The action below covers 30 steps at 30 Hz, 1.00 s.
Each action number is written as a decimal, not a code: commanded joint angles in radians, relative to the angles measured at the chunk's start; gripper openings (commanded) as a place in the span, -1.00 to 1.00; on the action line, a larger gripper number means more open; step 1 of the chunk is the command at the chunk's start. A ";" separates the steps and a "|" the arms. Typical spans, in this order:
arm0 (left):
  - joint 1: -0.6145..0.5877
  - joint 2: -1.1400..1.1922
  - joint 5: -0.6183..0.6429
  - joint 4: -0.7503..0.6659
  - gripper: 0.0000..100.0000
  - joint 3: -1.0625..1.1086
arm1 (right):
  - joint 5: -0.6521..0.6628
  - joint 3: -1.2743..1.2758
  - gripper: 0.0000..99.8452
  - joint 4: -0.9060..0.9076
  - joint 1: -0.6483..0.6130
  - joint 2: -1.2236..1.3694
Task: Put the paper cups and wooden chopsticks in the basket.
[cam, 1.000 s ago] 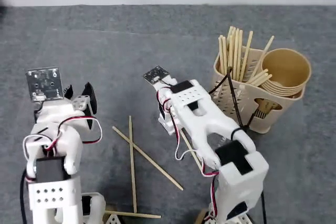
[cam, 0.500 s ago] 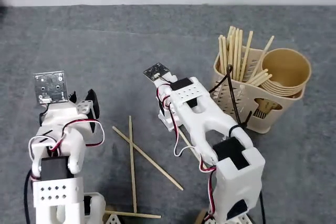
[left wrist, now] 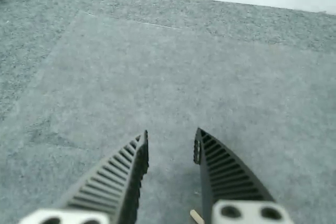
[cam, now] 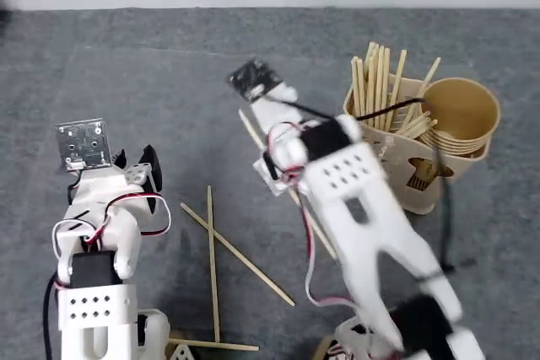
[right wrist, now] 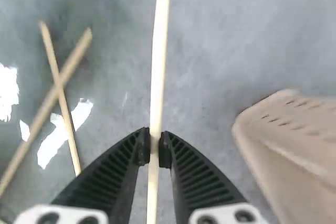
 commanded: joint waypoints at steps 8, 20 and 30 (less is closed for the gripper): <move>0.000 -0.026 0.008 -0.025 -0.72 -0.002 | -0.003 -0.218 -0.98 -0.171 0.220 -0.303; 0.000 -0.026 0.008 -0.025 -0.72 -0.002 | -0.011 0.144 -0.98 -0.754 0.390 -0.558; 0.000 -0.026 0.008 -0.025 -0.72 -0.002 | -0.006 0.647 -0.98 -1.061 0.421 -0.714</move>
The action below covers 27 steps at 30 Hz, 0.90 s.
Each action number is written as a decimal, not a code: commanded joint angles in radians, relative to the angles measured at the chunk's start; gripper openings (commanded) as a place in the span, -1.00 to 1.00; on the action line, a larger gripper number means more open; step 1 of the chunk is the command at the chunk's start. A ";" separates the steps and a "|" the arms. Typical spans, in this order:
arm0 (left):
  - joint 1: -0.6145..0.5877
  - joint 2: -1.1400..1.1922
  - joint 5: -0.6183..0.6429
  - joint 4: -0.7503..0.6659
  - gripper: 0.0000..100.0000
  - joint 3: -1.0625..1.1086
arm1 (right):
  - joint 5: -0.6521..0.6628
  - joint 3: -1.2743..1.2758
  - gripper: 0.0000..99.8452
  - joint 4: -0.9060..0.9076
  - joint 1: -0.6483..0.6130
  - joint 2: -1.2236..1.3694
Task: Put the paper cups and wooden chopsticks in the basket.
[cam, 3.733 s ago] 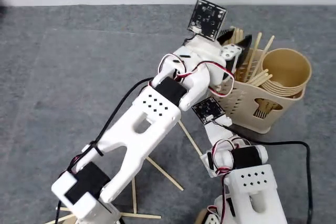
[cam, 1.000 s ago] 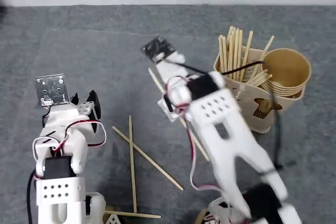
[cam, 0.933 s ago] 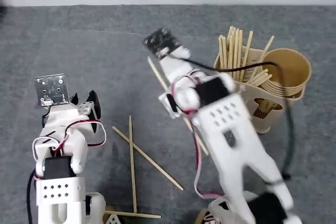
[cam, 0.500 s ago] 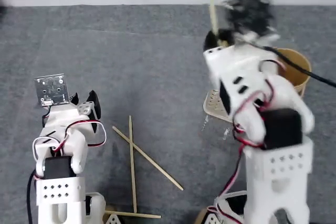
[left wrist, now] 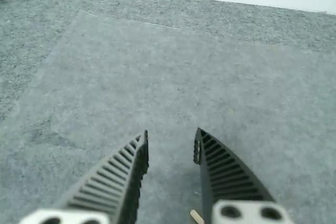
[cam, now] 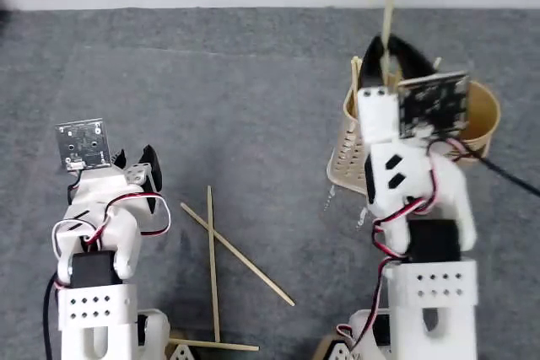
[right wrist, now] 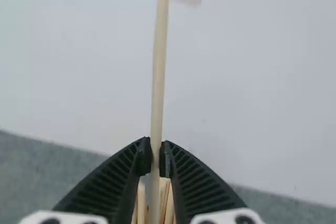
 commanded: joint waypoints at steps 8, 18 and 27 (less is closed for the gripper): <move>-0.005 -0.026 0.008 -0.025 -0.72 -0.002 | -0.012 -0.074 -0.68 0.140 0.005 -0.045; -0.144 -0.028 0.100 -0.038 -0.72 -0.022 | -0.071 -0.290 -0.67 0.593 -0.191 -0.028; -0.169 -0.028 0.101 -0.037 -0.72 -0.028 | -0.143 -0.290 -0.67 0.849 -0.489 0.309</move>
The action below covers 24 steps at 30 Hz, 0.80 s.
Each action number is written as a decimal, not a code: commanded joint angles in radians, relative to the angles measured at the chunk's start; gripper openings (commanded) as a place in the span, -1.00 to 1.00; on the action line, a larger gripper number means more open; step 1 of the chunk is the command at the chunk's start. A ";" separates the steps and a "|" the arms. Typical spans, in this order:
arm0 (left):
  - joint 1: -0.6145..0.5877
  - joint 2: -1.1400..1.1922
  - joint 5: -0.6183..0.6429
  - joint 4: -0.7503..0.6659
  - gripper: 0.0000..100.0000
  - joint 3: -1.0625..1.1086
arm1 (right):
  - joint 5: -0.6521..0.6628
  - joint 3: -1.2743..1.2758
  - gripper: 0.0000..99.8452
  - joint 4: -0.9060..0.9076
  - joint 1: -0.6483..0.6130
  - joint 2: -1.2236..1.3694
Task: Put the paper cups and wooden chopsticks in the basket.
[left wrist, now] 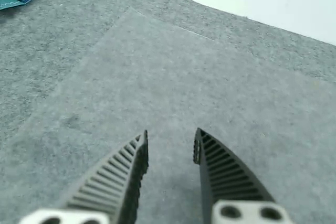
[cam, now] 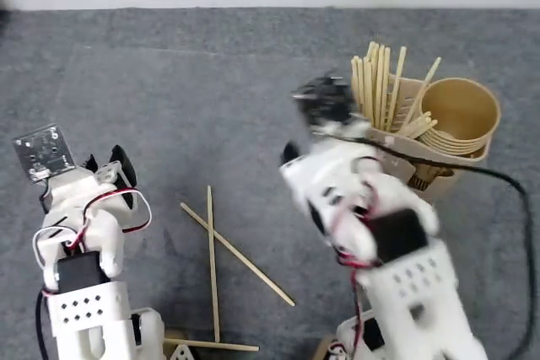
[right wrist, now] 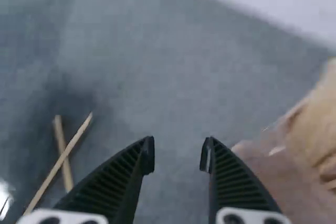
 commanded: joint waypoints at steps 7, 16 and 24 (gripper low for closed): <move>-0.029 -0.028 0.012 -0.025 -0.72 -0.031 | -0.160 -0.064 -0.48 0.010 -0.259 0.446; -0.031 -0.028 0.012 -0.025 -0.72 -0.033 | -0.181 -0.124 -0.49 -0.107 -0.380 0.693; -0.031 -0.028 0.012 -0.026 -0.72 -0.033 | -0.183 -0.229 -0.49 -0.114 -0.446 0.817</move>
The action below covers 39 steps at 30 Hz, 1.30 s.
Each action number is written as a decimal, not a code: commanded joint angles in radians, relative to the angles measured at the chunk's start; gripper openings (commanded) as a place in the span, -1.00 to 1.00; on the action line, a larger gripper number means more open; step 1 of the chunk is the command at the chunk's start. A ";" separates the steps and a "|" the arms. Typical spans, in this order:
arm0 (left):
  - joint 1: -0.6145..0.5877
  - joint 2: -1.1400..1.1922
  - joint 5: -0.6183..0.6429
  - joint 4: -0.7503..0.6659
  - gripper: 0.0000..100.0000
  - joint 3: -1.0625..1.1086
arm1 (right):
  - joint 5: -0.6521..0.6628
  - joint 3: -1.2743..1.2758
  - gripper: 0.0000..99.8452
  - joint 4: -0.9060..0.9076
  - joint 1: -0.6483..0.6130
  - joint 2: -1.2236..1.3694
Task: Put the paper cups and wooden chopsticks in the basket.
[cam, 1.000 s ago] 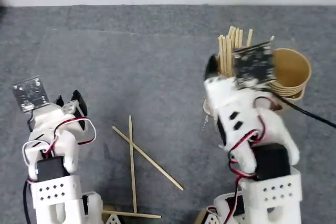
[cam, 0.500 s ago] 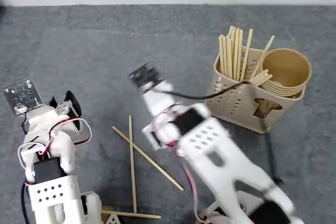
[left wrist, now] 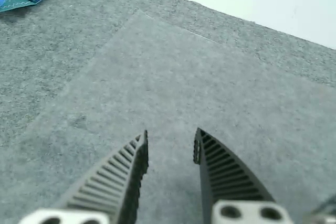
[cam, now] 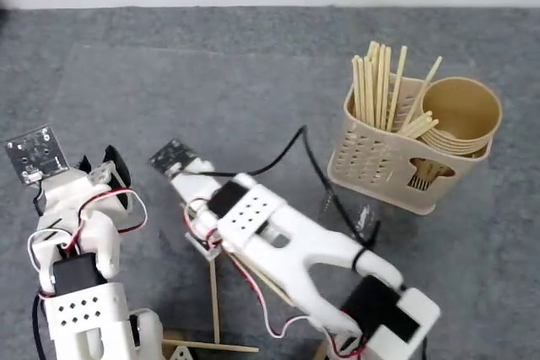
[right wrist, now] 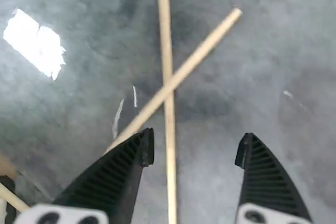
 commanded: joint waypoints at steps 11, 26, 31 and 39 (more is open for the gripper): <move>-0.060 -0.021 0.025 -0.021 -0.72 -0.048 | -0.008 -0.129 -0.50 -0.114 -0.044 0.216; -0.060 -0.021 0.026 -0.021 -0.72 -0.048 | 0.064 -0.123 -0.98 -0.142 0.074 0.262; -0.060 -0.021 0.026 -0.023 -0.72 -0.048 | 0.074 -0.132 -0.98 -0.059 0.108 0.222; -0.058 -0.020 0.026 -0.025 -0.72 -0.047 | 0.140 -0.135 -0.98 0.093 0.209 -0.097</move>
